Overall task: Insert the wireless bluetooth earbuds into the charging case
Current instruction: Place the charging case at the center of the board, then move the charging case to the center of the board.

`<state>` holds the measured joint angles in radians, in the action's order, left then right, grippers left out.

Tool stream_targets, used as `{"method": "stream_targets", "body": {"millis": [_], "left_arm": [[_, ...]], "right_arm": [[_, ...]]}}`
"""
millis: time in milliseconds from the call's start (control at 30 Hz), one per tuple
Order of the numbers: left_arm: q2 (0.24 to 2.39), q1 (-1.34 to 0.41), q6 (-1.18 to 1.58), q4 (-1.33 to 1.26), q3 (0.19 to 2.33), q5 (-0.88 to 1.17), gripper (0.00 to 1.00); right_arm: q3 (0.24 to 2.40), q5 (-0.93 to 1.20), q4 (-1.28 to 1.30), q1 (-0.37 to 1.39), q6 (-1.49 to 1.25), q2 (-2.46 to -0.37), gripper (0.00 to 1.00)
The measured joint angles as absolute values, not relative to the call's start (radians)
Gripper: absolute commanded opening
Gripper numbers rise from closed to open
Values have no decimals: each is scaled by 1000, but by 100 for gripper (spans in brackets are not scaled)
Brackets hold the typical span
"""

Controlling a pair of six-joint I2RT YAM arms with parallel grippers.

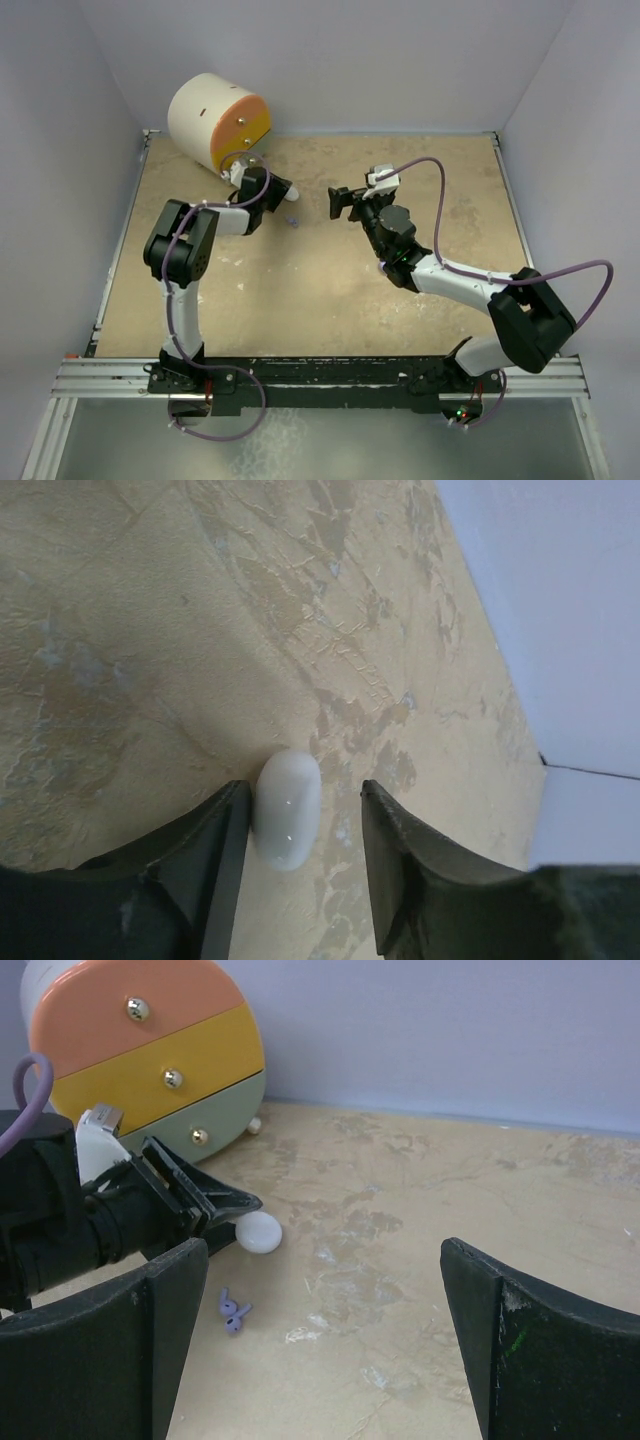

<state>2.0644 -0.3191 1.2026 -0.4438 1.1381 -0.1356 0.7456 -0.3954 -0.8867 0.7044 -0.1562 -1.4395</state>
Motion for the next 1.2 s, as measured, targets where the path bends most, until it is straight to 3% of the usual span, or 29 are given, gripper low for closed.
{"method": "stream_targets", "body": {"millis": [100,433,800,1200], "left_arm": [[2064,-313,1193,-439,1143,-126,63],[1920,-260,1188,-352,1058,-134,72],[1628,-285,1108,-263,991,-72,68],[1608,-500,1028,-184,966,-2,63]], "right_arm": [[746,-390,-872,704,-160,-1439,100],[855,-371,-586,699,-346,-1468,100],[797,-339,-250,699,-681,-1449,100],[725,-376,-48,699,-909,-1364,100]]}}
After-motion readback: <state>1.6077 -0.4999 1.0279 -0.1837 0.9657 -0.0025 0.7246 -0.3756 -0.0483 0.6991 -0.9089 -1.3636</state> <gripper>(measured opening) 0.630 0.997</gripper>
